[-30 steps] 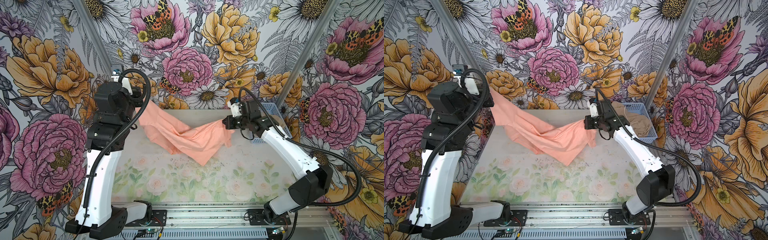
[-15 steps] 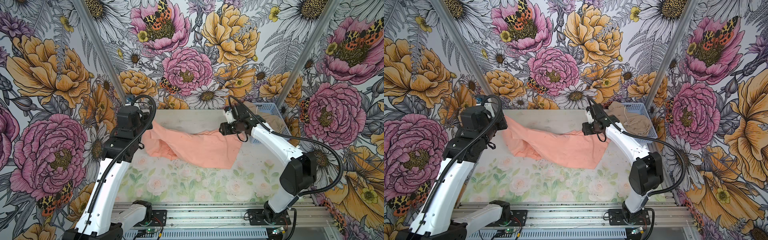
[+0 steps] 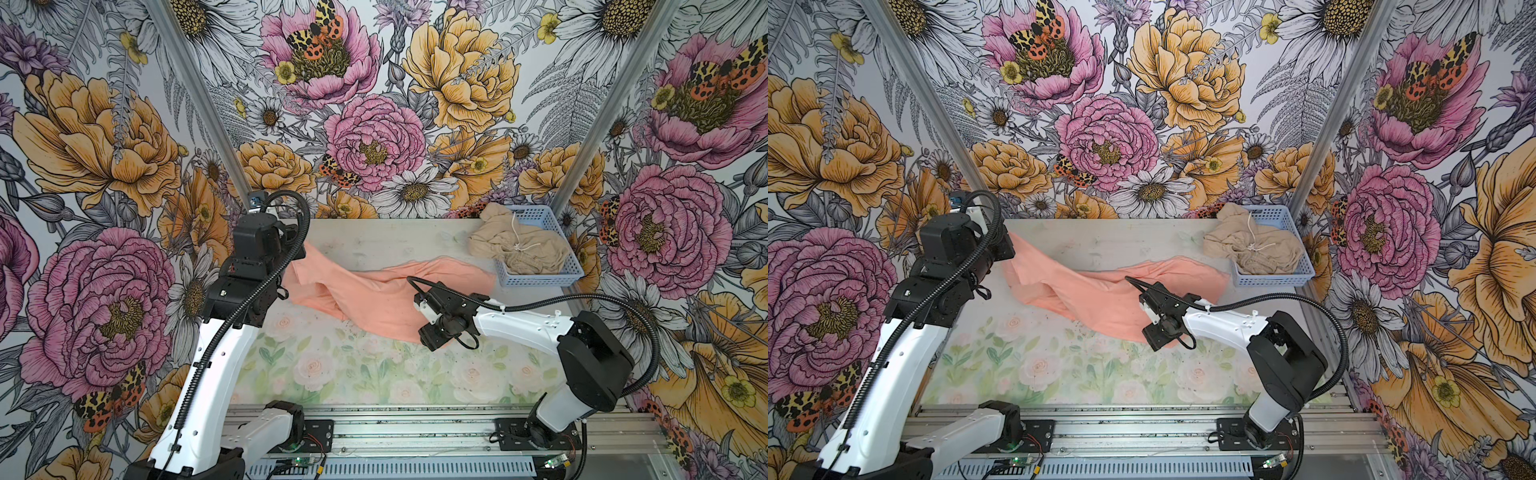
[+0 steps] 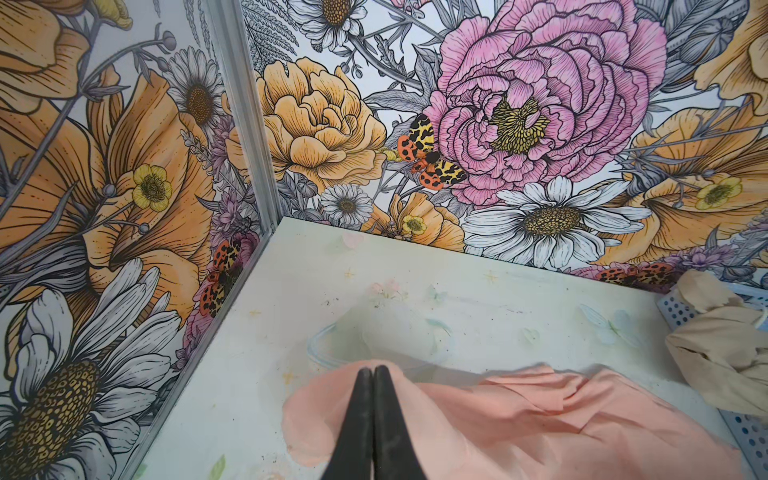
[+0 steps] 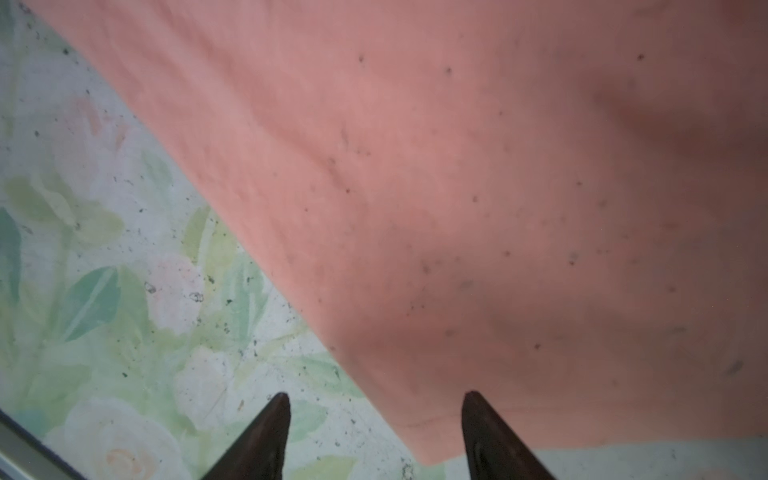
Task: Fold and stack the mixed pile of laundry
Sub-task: 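Raise the shirt with both grippers, shake it, and lay it flat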
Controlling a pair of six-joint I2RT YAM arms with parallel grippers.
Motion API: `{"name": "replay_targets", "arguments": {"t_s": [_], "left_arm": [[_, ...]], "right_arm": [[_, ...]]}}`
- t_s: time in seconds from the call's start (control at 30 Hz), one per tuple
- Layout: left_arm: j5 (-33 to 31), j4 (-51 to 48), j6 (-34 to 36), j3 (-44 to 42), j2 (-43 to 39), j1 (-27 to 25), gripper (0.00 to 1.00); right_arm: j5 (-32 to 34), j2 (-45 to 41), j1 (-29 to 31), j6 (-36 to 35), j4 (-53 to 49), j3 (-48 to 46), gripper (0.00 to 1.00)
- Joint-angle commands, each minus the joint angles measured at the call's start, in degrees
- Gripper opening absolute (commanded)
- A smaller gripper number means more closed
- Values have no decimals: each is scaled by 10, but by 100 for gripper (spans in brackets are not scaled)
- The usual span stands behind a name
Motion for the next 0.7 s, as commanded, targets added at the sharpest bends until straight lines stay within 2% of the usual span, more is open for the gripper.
{"name": "replay_targets", "arguments": {"t_s": [0.0, 0.1, 0.2, 0.33, 0.43, 0.53, 0.67], "left_arm": [[-6, 18, -1, 15, -6, -4, 0], [-9, 18, -1, 17, -6, -3, 0], [-8, 18, 1, 21, -5, -4, 0], [-14, 18, 9, 26, -8, -3, 0], [-21, 18, 15, 31, -14, -2, 0], [-26, 18, 26, 49, -21, -1, 0], [-28, 18, 42, 92, -30, -3, 0]], "right_arm": [[60, 14, 10, -21, 29, -3, 68], [52, 43, 13, -19, 32, 7, 66], [38, 77, 29, -12, 23, 18, 53], [32, 88, 37, 3, 19, 8, 28], [44, 49, 39, 13, 4, 1, 1], [55, -41, 38, 18, -35, 12, 0], [65, -164, 24, 17, -117, 87, 0]]}}
